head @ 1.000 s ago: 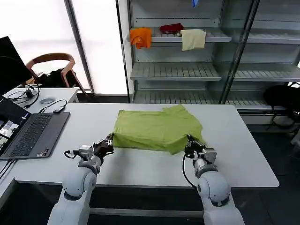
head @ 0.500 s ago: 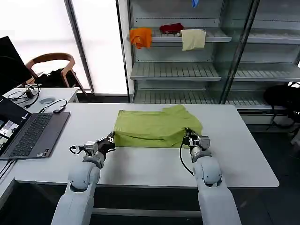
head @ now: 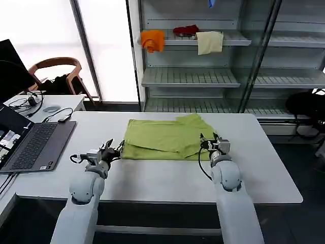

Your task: Fold and organize the clothes.

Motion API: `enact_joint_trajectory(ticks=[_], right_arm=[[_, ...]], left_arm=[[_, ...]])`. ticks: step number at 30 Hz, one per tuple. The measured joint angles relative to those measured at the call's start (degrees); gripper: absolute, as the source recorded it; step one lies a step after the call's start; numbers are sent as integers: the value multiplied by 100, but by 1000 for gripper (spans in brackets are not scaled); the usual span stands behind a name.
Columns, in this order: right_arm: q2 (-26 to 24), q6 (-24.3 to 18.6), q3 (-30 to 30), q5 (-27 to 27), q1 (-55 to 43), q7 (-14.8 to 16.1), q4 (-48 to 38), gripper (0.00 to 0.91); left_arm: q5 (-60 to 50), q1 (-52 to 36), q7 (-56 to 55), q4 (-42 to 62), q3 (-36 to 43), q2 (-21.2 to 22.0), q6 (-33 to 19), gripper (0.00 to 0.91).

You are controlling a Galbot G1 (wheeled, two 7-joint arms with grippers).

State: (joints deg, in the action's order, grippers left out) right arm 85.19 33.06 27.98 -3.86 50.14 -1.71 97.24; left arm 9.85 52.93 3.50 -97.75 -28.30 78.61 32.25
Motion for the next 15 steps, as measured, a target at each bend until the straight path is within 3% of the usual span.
enact_joint_trajectory(ticks=[10,13,15], right_arm=[[-96,0,237,37,624,103,266,846],[-107,0,289,37,689,117,272,776],[-118,0,304,40,725,127,272,655]], left_arm=[[18,298,75,-20,76,24,46,907],[6,313,84,2,78,30,50,907],[-12,316,87,21,78,38,52,907]])
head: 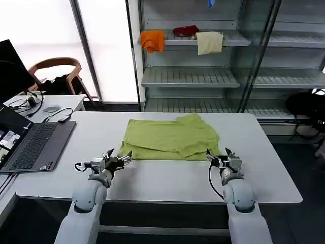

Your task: Fold and organize the clothes.

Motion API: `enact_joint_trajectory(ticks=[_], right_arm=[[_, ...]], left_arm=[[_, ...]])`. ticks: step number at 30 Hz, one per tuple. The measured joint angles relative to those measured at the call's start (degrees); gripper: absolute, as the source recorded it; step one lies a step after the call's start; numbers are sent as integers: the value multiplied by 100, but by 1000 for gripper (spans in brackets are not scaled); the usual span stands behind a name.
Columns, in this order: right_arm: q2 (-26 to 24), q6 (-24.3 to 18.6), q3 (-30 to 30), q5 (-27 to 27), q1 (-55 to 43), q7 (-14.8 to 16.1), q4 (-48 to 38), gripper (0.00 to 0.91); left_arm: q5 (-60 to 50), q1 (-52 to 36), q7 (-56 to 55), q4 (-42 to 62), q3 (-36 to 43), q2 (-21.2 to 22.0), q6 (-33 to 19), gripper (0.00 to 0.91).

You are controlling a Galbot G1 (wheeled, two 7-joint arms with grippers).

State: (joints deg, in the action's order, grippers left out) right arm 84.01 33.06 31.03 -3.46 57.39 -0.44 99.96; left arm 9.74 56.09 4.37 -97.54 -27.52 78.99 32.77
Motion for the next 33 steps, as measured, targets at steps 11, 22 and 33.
enact_joint_trajectory(ticks=[11,22,33], right_arm=[[42,-2,-36,70,161,67,-39,0],[21,5,-53,84,261,133,88,0],[-5,39,-150,-150,545,45,459,0]], left_arm=[[-56,24,16,170,-41,8,11,10],[-73,1,58,303,-25,9,-4,0],[-158,116,-14,157,-38,-40,8,0]])
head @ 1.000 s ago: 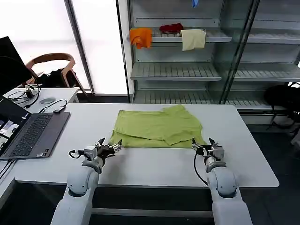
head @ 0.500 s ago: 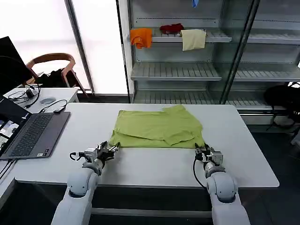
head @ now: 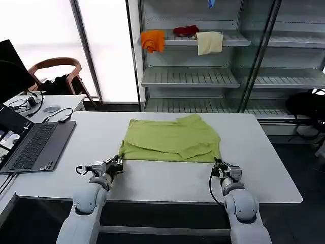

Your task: Fold and organize the clothes.

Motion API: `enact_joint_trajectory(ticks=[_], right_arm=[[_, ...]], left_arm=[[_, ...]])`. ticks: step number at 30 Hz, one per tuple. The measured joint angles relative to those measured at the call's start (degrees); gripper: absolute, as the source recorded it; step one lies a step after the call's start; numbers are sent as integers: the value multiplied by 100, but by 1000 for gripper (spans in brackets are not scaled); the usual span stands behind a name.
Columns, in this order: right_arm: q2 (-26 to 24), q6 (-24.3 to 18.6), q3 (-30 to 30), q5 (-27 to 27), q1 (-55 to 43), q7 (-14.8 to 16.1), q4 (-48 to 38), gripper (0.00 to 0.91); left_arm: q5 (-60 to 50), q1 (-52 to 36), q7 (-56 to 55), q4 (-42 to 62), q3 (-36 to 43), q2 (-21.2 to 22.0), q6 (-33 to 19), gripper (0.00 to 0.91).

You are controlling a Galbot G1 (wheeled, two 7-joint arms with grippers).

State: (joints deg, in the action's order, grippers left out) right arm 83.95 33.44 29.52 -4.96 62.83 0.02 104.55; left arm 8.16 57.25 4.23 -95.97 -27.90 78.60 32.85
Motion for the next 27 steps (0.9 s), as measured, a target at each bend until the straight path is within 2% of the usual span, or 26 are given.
enact_joint_trajectory(ticks=[8,19,20,21,22,27], right_arm=[[49,11,-232,-145,589,-216,766,0],[74,1,-538,-123,1704,-559,1733,0],[82,-2,-553,-105,1772,-585,1769,272],[88,-6,-565,-87,1827,-610,1800,907],[106,-9,-570,-66,1884,-637,1828,907],[152,-16,-567,1,2043,-701,1893,907]], left_arm=[[68,478,-58,-677,-160,-119,32,0],[336,1755,-8,-1972,-567,-204,30,0],[350,1860,-4,-2065,-613,-209,30,10],[357,1974,-2,-2156,-664,-211,29,50],[359,2068,0,-2226,-700,-215,28,897],[282,2440,-2,-2450,-807,-182,19,907]])
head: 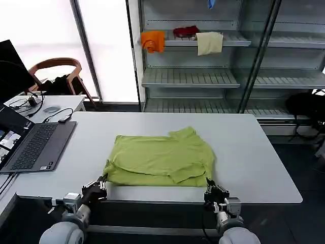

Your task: Fold and organize the clothes.

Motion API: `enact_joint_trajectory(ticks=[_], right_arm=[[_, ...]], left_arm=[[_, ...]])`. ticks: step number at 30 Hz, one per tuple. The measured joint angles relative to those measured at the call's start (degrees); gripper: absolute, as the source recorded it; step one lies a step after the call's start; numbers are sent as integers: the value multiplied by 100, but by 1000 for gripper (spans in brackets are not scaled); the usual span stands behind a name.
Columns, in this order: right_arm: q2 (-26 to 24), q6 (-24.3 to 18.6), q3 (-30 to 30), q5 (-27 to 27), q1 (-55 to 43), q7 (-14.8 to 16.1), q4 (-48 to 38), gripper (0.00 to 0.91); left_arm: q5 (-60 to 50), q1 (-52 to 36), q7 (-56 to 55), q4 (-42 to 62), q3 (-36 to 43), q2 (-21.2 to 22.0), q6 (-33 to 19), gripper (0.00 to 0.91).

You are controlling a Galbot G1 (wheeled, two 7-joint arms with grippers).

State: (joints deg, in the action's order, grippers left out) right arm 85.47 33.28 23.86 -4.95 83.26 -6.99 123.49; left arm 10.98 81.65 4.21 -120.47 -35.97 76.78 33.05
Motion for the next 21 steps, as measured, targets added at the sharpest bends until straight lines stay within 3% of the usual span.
enact_joint_trajectory(ticks=[11,21], right_arm=[[30,19,118,-2,-137,-28,354,907],[-130,91,-182,-304,-1674,57,-459,907]], left_arm=[[-283,322,-113,-319,-198,124,-55,907],[6,-537,50,-123,-237,-77,19,907]])
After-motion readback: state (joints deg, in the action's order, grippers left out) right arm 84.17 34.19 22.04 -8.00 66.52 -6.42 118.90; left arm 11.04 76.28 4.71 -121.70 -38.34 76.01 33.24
